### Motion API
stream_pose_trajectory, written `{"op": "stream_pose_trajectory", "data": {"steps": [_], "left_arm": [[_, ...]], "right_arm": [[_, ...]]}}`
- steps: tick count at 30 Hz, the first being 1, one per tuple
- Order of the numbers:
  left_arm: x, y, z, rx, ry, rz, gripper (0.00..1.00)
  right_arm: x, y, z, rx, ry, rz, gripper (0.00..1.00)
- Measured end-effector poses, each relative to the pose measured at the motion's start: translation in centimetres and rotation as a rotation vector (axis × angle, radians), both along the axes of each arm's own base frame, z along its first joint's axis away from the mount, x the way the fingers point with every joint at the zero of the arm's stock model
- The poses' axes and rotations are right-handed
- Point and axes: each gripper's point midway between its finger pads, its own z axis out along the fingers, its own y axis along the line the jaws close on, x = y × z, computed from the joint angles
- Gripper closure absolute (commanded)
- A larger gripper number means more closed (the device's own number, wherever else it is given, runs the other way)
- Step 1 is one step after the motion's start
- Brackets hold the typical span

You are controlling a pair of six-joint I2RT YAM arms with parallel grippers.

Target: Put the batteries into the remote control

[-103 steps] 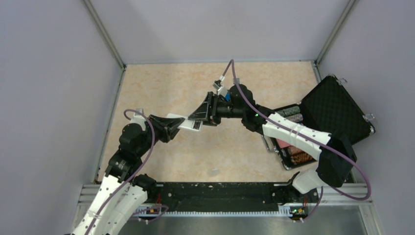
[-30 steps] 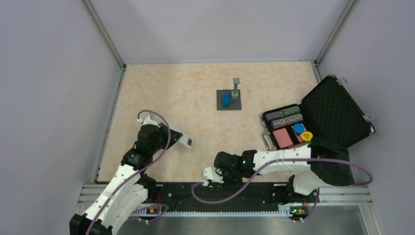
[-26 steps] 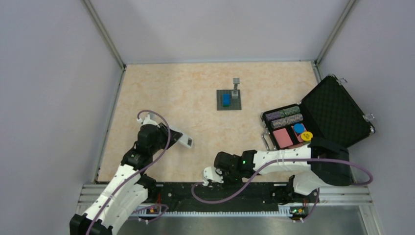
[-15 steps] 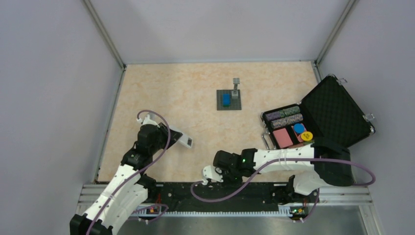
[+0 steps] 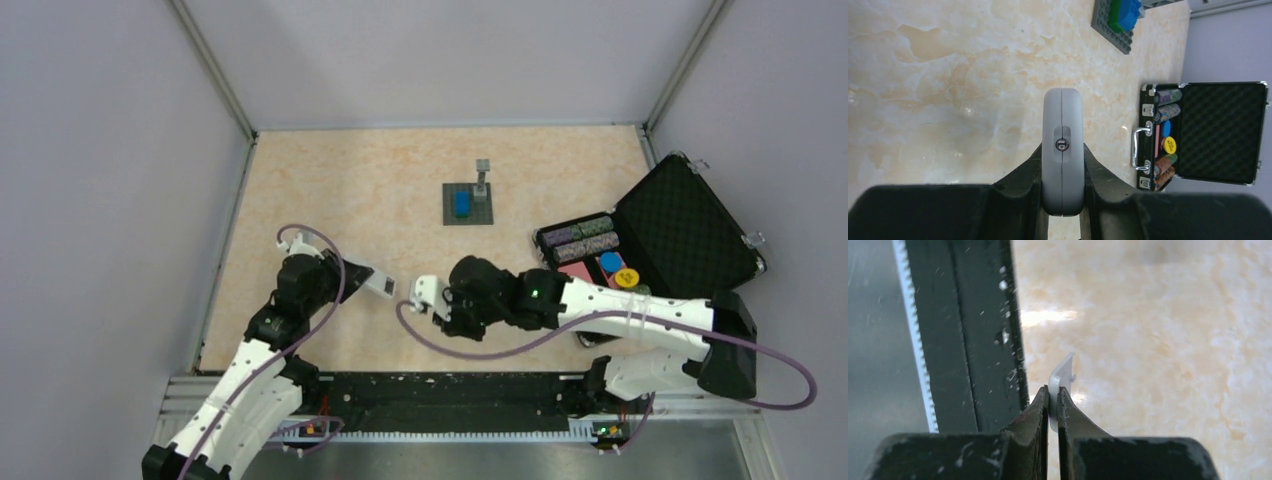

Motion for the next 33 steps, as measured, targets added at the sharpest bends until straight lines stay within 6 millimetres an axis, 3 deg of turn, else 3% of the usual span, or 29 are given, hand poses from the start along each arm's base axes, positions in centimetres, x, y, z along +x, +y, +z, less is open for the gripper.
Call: {"op": "stream_pose_trajectory", "data": {"steps": [5, 10, 12, 18, 21, 29, 33], "left_arm": [[0.4, -1.0, 2.6, -0.098, -0.066, -0.009, 1.00], [1.1, -2.0, 7.0, -0.242, -0.189, -0.012, 1.00], [1.2, -2.1, 8.8, -0.293, -0.236, -0.011, 1.00], [1.3, -2.5, 12.5, -0.391, -0.297, -0.014, 1.00], [1.1, -2.6, 14.7, -0.440, -0.330, -0.017, 1.00], [0.1, -2.3, 17.8, -0.545, -0.378, -0.010, 1.00], [-0.1, -2.3, 18.5, -0.572, -0.382, -0.010, 1.00]], "right_arm": [[5.8, 0.8, 3.5, 0.159, 0.099, -0.321, 1.00], [11.6, 2.3, 9.6, 0.458, 0.264, -0.605, 1.00], [13.0, 2.9, 11.9, 0.580, 0.350, -0.673, 1.00], [13.6, 5.7, 19.1, 0.898, 0.645, -0.674, 1.00], [13.0, 6.8, 21.0, 1.001, 0.777, -0.622, 1.00], [12.4, 7.7, 19.1, 1.051, 1.026, -0.613, 1.00], [12.2, 7.6, 20.1, 1.086, 1.063, -0.589, 1.00]]}}
